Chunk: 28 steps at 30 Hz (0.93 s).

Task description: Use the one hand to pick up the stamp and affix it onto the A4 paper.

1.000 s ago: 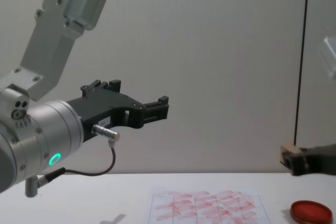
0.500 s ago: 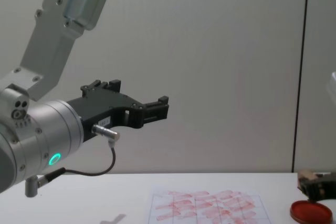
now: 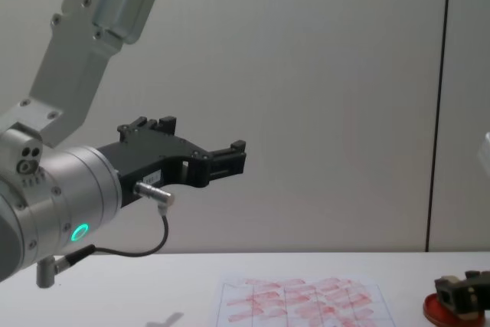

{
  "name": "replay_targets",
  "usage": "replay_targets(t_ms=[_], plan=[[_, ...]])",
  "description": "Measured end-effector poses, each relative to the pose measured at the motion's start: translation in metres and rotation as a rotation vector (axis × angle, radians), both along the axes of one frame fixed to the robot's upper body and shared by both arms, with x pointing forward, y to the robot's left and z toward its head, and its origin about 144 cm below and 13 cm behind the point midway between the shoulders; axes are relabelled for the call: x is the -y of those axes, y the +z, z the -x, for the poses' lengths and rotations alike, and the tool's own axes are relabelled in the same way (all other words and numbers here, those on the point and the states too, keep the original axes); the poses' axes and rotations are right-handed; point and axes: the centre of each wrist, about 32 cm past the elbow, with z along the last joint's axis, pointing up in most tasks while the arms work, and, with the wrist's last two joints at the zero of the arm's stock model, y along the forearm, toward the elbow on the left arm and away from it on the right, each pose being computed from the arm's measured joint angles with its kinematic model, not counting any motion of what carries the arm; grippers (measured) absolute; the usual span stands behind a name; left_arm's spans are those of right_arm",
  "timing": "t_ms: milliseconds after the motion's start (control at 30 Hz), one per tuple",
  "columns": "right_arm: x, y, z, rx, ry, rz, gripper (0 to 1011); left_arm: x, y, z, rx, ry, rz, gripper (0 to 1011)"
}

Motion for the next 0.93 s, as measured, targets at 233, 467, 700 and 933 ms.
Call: replay_targets(t_ms=[233, 467, 700, 933], plan=[[0.003, -0.005, -0.003, 0.02, 0.004, -0.019, 575, 0.0, 0.0, 0.0, 0.0, 0.0, 0.0, 1001], [0.006, -0.004, -0.002, 0.074, 0.011, -0.04, 783, 0.0, 0.0, 0.0, 0.0, 0.0, 0.0, 1001], [0.011, 0.003, 0.002, 0.155, 0.024, -0.056, 972, 0.0, 0.0, 0.0, 0.0, 0.0, 0.0, 1001], [0.024, 0.013, 0.01, 0.259, 0.039, -0.068, 1001, 0.0, 0.0, 0.0, 0.0, 0.0, 0.0, 1001]])
